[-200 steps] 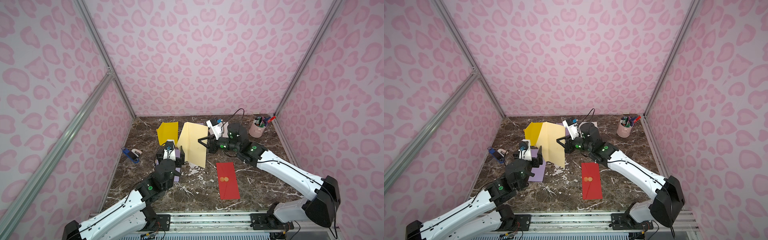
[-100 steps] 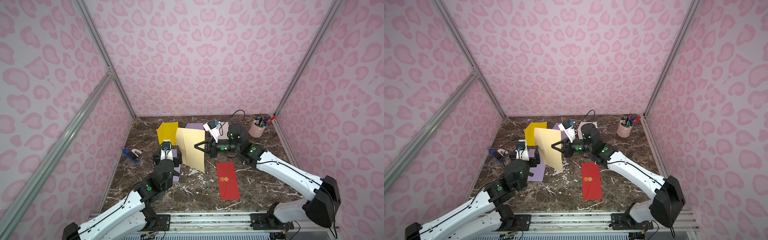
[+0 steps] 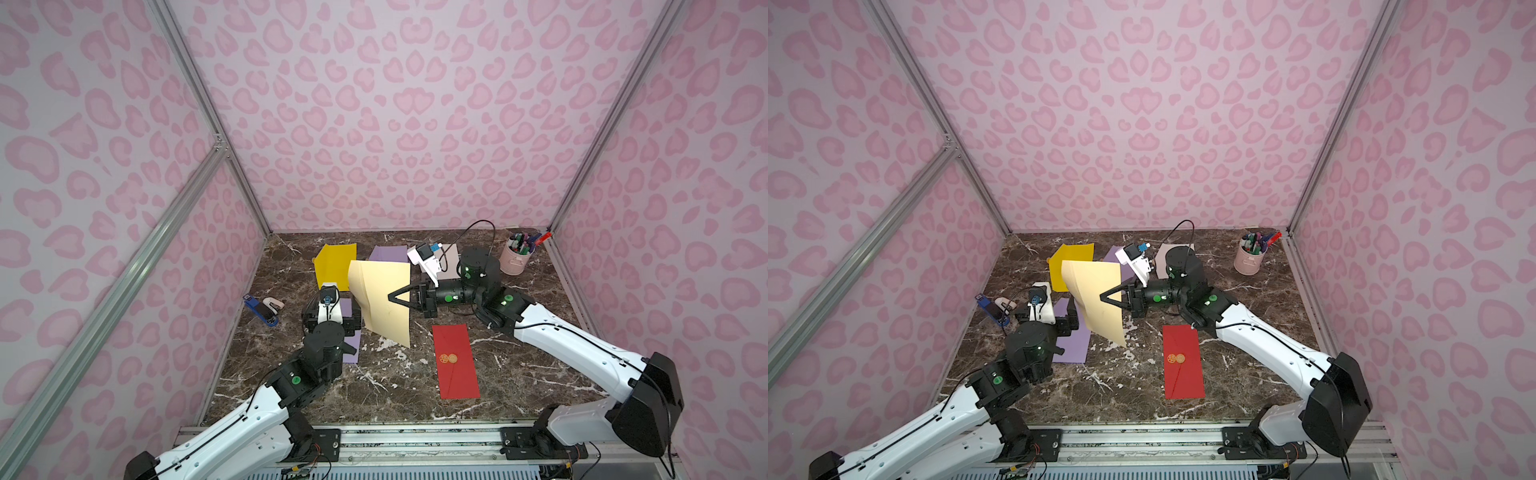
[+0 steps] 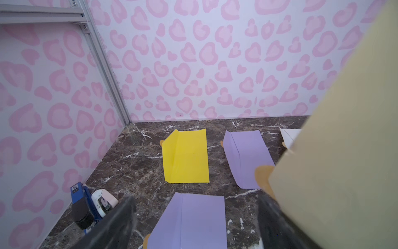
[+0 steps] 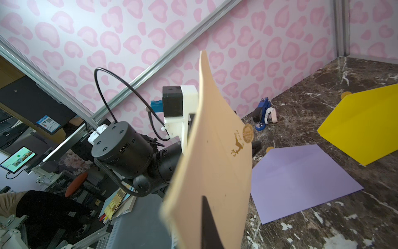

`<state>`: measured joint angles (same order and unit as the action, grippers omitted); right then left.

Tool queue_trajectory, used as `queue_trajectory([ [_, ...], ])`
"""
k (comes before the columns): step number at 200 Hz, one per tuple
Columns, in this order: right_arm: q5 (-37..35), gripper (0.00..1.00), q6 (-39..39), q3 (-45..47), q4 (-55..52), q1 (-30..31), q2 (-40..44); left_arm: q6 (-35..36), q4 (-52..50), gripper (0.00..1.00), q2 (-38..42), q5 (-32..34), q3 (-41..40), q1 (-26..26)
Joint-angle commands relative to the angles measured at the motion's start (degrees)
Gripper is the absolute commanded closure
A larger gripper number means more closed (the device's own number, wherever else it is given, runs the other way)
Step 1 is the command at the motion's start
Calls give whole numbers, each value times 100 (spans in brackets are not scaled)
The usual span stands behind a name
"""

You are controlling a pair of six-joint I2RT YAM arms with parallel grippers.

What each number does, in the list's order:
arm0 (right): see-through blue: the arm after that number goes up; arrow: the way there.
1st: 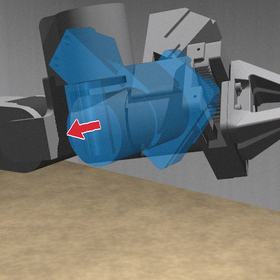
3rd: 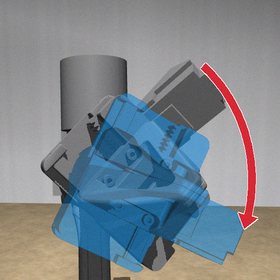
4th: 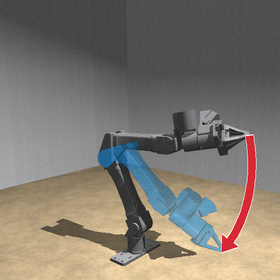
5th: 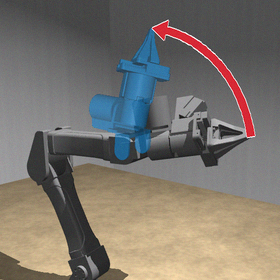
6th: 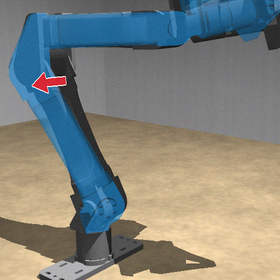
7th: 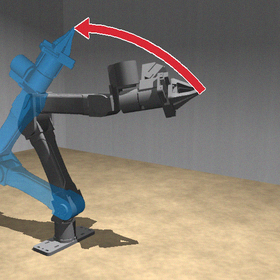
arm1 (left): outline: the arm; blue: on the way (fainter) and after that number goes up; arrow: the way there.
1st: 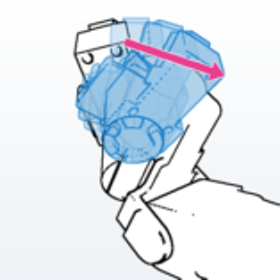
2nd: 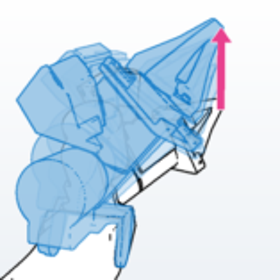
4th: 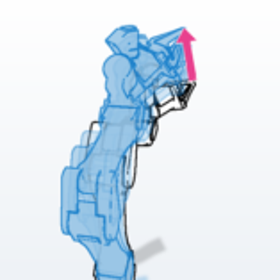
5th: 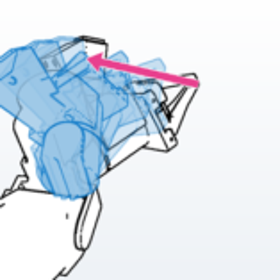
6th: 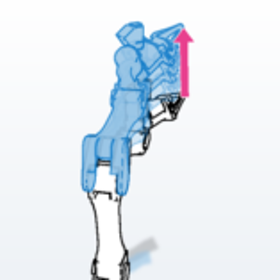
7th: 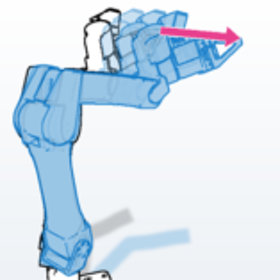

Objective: Open the envelope
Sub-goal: Open the envelope flap on the envelope.

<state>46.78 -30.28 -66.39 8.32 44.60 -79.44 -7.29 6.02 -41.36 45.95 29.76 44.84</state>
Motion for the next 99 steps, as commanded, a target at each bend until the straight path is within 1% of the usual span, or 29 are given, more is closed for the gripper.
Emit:
queue_trajectory([
  [1, -13, 100, 8, 29, -36, -152, 75, 127, 597, 9, 304, -1105, -219, -58],
  [18, 9, 100, 0, 69, -102, -356, 121, 281, 905, 7, 564, -2127, -397, -140],
  [28, 41, 100, -14, 97, -93, -452, 130, 318, 1029, 7, 641, -2621, -440, -151],
  [48, 92, 100, -13, 109, -94, -569, 122, 346, 1191, 7, 661, -3327, -458, -159],
  [75, 147, 100, -50, 99, -44, -653, 106, 338, 1325, 7, 655, -3879, -461, -160],
  [99, 283, 100, -104, 87, 45, -663, 113, 324, 1367, 6, 662, -3912, -476, -173],
])
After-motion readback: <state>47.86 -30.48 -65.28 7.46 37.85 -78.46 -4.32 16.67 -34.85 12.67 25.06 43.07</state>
